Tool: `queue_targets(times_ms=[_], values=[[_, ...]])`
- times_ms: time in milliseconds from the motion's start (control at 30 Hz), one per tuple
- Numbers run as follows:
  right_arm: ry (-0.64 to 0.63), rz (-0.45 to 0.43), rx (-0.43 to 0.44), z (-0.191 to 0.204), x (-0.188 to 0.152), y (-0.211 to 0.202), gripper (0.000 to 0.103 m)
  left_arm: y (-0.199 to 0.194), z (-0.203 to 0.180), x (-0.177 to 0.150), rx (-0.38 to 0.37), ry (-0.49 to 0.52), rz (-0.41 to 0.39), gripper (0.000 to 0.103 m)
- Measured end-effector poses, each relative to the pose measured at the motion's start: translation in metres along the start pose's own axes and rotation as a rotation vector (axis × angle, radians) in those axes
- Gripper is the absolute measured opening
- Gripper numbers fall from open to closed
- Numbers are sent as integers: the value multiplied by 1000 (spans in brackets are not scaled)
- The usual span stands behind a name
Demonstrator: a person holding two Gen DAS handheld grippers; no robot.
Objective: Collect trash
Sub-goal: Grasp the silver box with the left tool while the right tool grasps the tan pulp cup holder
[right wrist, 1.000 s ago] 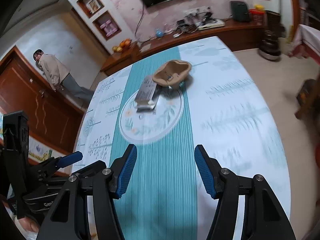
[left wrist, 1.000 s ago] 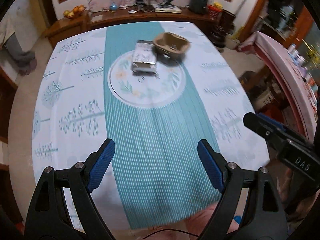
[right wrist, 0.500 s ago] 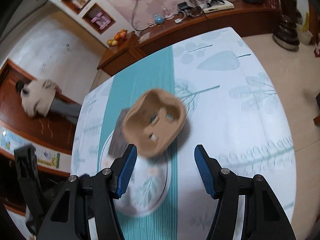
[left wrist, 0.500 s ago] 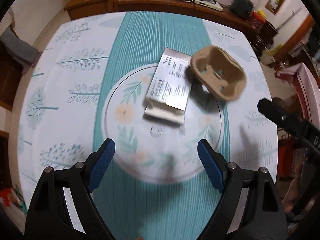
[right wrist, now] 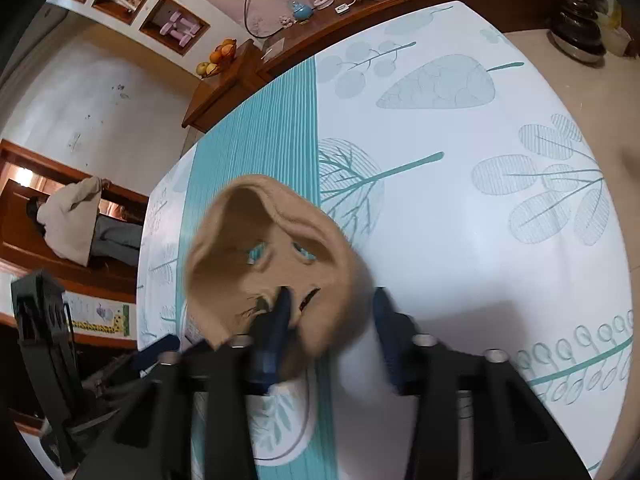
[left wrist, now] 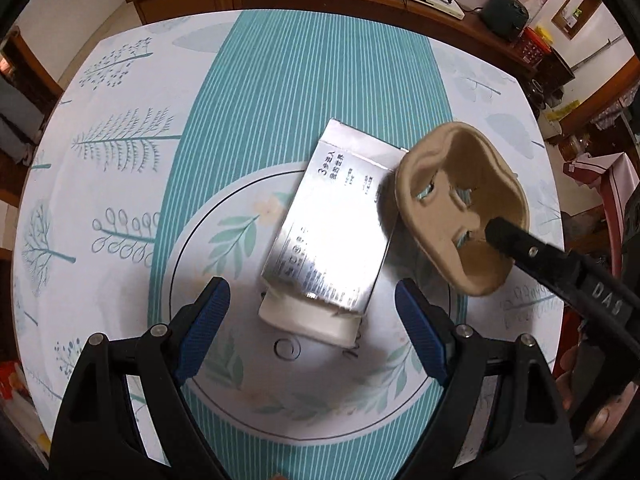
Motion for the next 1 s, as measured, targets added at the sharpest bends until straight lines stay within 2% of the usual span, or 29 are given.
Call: queue_targets(times_ms=[567,733,800,1000], values=[[21,-23,-5,-34,-18,-28,22,38,-17,25,1,1,88,82],[17,-38,-5,-32,-24,-37,15,46,-28,25,75,39,64,82],[10,-48,-6,-29,-27,-43,14,42,-32,24,68,56,34,68],[-1,-86,-21,-14,-50,-65,11,33,-34,0,87,95,7,64]])
Point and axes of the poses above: each gripper's, at about its wrist camera, not at the fingertips, and y roughly the way its jaws point, z to its left, x to its top, the point moved 4 cm from there along y, roughly the way its jaws point, and after that the axes turned 6 degrees about -y, right-handed, at the moved point
